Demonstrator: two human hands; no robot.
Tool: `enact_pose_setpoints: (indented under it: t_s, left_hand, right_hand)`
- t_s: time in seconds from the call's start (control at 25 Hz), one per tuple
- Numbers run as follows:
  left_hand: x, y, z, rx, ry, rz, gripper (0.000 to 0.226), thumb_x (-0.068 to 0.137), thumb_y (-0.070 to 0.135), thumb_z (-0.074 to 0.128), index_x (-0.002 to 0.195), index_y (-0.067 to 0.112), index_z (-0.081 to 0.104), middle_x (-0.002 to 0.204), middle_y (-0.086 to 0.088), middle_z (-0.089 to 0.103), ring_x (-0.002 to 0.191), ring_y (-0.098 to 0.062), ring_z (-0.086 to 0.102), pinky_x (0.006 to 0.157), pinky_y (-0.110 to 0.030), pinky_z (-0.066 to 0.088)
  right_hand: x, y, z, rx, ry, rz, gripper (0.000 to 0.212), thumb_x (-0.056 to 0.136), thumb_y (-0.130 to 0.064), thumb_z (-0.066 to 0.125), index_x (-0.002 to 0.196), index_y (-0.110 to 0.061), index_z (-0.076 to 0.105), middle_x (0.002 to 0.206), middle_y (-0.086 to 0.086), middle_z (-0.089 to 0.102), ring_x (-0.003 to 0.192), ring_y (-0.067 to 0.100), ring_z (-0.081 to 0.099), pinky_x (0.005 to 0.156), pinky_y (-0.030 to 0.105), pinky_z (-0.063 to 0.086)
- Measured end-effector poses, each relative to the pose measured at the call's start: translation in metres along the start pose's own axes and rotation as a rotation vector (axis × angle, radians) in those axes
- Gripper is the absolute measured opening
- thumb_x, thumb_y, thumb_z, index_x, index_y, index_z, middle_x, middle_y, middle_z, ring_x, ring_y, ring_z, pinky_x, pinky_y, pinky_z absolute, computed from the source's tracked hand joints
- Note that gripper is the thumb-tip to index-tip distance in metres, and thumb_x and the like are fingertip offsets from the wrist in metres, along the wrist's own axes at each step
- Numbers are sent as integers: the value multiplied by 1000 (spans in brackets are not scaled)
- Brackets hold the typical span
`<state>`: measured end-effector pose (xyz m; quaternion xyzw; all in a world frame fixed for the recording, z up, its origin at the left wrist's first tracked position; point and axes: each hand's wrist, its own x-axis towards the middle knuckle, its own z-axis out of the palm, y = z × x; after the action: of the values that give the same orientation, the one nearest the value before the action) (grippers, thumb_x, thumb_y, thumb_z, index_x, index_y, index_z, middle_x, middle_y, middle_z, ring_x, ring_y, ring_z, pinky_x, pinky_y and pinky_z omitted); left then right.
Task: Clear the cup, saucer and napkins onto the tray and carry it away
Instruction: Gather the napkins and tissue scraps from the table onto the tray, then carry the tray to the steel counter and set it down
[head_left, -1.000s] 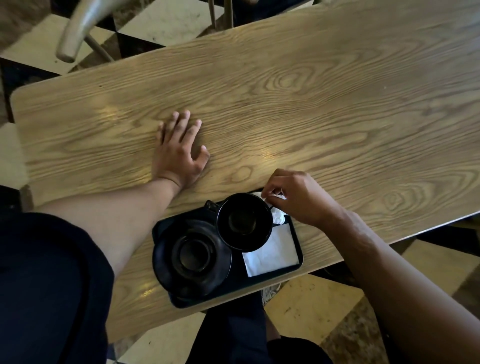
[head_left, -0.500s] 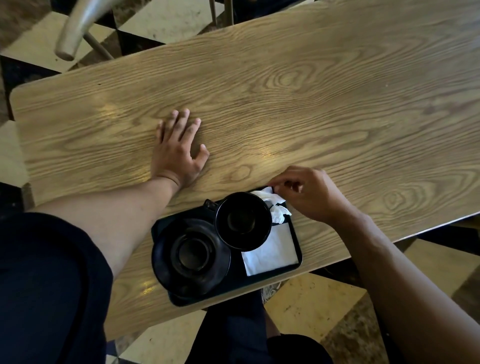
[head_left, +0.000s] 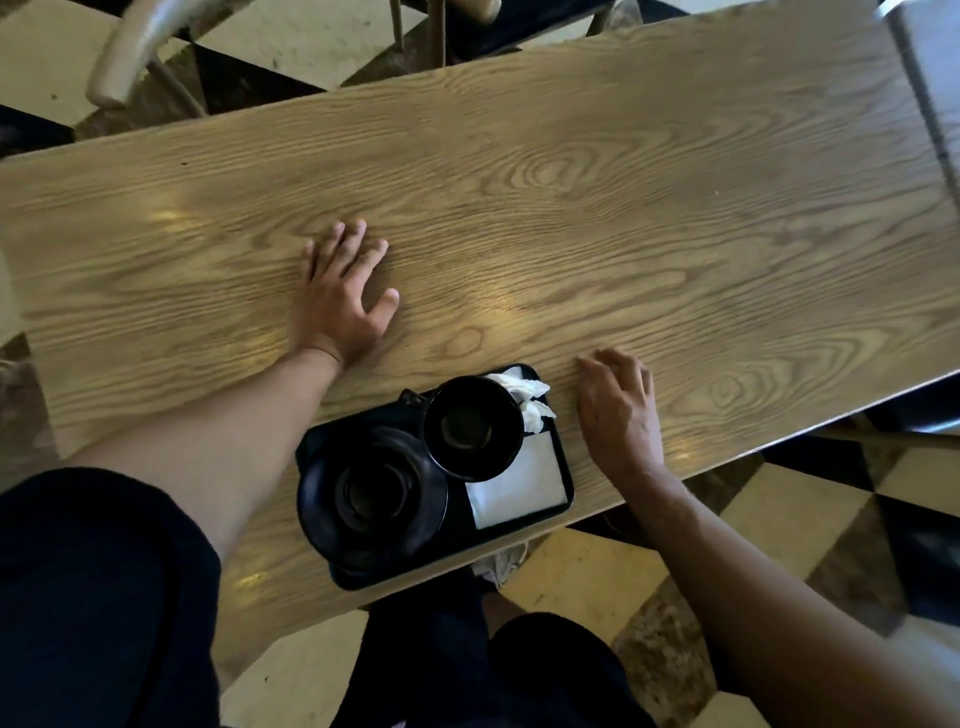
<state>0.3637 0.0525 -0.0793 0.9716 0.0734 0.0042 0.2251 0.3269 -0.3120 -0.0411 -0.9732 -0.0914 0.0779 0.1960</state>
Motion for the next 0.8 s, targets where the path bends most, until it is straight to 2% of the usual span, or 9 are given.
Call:
enact_pose_setpoints:
  t_s: [0.16,0.28,0.36,0.48,0.56,0.68,0.8]
  left_hand:
    - [6,4,-18,-136,-155,-95,59,93,28,59,150,15,52,170,-9,28,160,-26,15,128,-45,1]
    - [-4,10,-37,-275,-200,-214,47,97,15,58,144,10,58,169,-8,31,160,-23,17,127,-32,8]
    - [-33,14,-46,-348,-199,-296,41,98,11,56,139,8,62,167,-7,35,159,-20,19,125,-27,13]
    - [-94,5,-58,-365,-196,-340,34,101,10,54,134,7,64,163,-5,42,157,-19,25,124,-30,20]
    - [-136,0,-66,-379,-158,-406,31,103,10,51,130,9,66,157,-4,51,152,-20,36,120,-29,27]
    - [-186,-3,-72,-411,-65,-607,29,104,13,50,127,15,68,137,-5,67,130,-26,60,106,-36,45]
    - [-236,8,-82,-446,20,-813,27,103,16,51,123,17,69,125,-6,71,117,-28,64,99,-40,49]
  right_hand:
    - [-4,-7,-10,-31,-90,64,35,95,-18,60,129,-16,61,126,10,52,116,32,48,98,41,48]
    - [-8,-12,-10,33,-168,272,20,97,-23,56,110,-9,61,111,11,53,106,31,51,92,38,45]
    - [-16,-15,-12,39,-242,304,14,96,-23,57,100,-10,61,107,8,53,103,28,52,88,36,43]
    - [-20,-22,-20,77,-310,295,7,94,-20,58,88,-17,60,98,1,52,94,22,53,82,29,38]
    - [-24,-21,-25,91,-363,319,8,93,-19,59,85,-19,62,93,-2,55,89,21,55,79,27,37]
    - [-28,-20,-24,95,-418,390,13,90,-20,58,82,-17,67,82,-2,62,84,24,61,72,27,38]
    - [-34,-21,-33,164,-461,434,15,89,-20,57,81,-15,68,76,0,67,79,26,62,69,28,42]
